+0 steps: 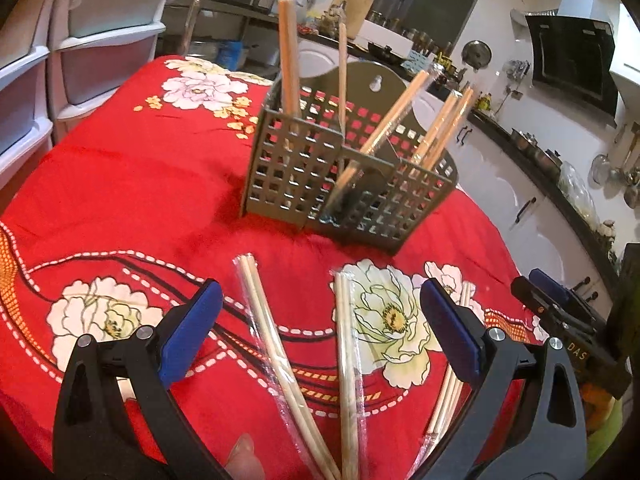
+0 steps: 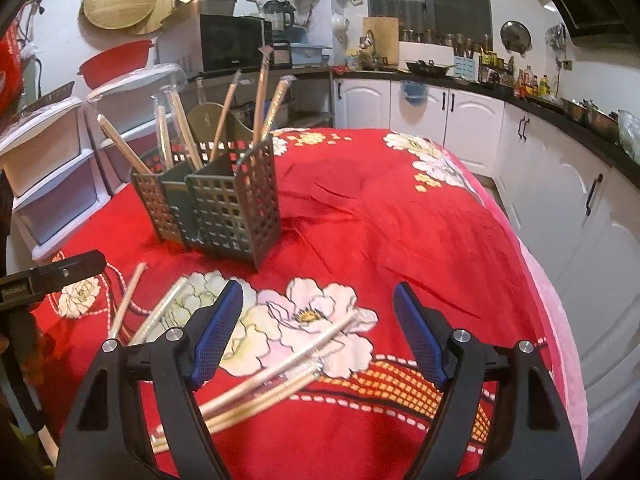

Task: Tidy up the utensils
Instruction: 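Move both open tools down to the loose chopsticks beside the caddy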

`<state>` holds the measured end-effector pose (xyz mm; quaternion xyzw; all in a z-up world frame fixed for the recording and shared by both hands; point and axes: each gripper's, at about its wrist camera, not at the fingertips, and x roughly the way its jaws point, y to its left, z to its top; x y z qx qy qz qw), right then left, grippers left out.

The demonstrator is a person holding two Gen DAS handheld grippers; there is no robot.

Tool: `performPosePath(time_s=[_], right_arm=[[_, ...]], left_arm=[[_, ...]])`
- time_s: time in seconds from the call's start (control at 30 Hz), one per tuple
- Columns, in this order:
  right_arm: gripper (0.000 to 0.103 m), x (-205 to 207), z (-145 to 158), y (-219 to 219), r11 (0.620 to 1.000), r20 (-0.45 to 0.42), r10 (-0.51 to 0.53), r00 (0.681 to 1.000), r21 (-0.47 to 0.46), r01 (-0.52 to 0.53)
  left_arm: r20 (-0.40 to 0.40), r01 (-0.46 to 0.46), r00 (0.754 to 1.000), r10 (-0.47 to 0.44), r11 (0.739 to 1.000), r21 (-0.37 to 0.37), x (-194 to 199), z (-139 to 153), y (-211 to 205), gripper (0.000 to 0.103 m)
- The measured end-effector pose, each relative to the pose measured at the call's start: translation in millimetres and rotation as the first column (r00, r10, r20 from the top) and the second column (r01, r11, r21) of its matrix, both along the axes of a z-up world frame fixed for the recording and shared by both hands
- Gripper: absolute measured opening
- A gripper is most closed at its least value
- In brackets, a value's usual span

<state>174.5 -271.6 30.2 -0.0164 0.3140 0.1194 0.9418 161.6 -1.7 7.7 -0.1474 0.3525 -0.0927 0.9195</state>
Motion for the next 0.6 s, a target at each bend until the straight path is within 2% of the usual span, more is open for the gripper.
performPosePath(time_s=[0.2, 0.3, 0.43, 0.6], right_arm=[[0.075, 2, -12, -10, 1.0, -0.041, -0.017, 0.999, 0.016, 0.017], [0.075, 5, -17, -13, 0.999, -0.067, -0.014, 0.998, 0.029, 0.016], [0.074, 9, -23, -18, 0.999, -0.093, -0.011, 0.996, 0.043, 0.015], [0.066, 17, -30, -19, 0.998, -0.138, 0.009, 0.99, 0.068, 0.0]], left_arm=[[-0.026, 0.049, 0.998, -0.048, 0.999, 0.023, 5, -8, -16, 0.09], [-0.045, 0.074, 0.996, -0.073, 0.996, 0.039, 8, -13, -24, 0.086], [-0.079, 0.105, 0.992, -0.1, 0.993, 0.057, 13, -20, -33, 0.071], [-0.119, 0.13, 0.986, -0.12, 0.988, 0.081, 21, -28, -41, 0.052]])
